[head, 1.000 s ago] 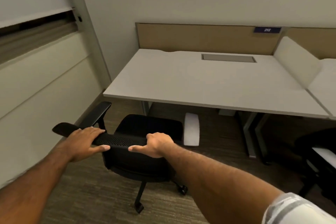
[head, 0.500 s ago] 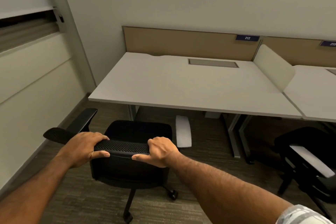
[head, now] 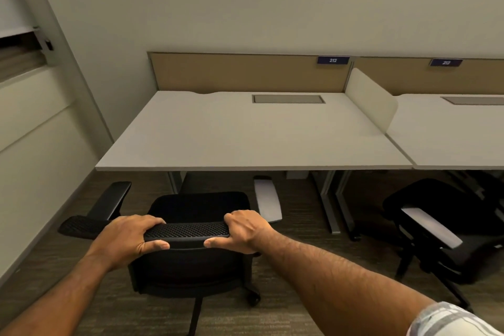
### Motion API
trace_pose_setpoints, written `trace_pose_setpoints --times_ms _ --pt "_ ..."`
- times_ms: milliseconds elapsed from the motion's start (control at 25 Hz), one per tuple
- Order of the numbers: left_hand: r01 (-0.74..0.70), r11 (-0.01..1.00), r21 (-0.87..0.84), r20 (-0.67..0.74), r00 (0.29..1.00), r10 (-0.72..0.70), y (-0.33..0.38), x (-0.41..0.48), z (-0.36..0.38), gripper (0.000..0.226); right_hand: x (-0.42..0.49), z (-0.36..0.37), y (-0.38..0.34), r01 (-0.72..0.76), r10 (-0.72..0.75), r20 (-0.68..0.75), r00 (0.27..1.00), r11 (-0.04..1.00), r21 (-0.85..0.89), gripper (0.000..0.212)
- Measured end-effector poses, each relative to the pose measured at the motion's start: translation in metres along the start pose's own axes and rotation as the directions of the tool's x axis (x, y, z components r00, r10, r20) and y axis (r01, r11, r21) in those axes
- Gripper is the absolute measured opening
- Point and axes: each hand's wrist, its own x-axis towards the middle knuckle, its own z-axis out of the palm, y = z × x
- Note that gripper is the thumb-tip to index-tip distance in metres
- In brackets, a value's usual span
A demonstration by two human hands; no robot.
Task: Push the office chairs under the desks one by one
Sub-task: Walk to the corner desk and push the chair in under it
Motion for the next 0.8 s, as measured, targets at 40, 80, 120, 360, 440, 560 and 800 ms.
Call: trace_pose_setpoints --times_ms 40,80,120,360,440,560,800 --pt "-0.007 1.0 -0.005 -0.005 1.0 0.007 0.008 0.008 0.001 0.094 0.0 -0.003 0.01 -0.001 0.001 -0.006 1.0 1.0 -0.006 0.079" --pt "-0.015 1.0 -0.012 -0.016 1.0 0.015 0.015 0.015 0.001 0.094 0.001 -0.005 0.02 -0.002 0.001 -0.014 1.0 1.0 -0.008 0.079" --pt "-0.022 1.0 -0.016 -0.024 0.999 0.022 0.022 0.023 0.002 0.096 0.002 -0.006 0.03 -0.005 0.005 -0.02 1.0 1.0 -0.006 0.077" --pt "-0.059 0.998 -0.014 -0.031 0.998 0.058 0.06 0.072 0.011 0.109 0.002 -0.01 0.086 -0.044 0.044 -0.086 0.995 0.999 -0.008 0.072" --pt "-0.07 0.997 -0.015 -0.027 0.997 0.069 0.072 0.09 0.014 0.108 0.001 -0.013 0.105 -0.058 0.057 -0.108 0.993 0.998 -0.009 0.071" --pt "-0.087 0.996 -0.006 -0.019 0.996 0.087 0.09 0.117 0.018 0.108 0.002 -0.018 0.134 -0.079 0.076 -0.126 0.989 0.997 -0.024 0.071" --pt "-0.078 0.997 -0.026 0.142 0.987 0.081 0.091 0.169 0.014 0.108 0.016 -0.028 0.199 -0.057 0.051 -0.109 0.993 0.997 -0.053 0.087"
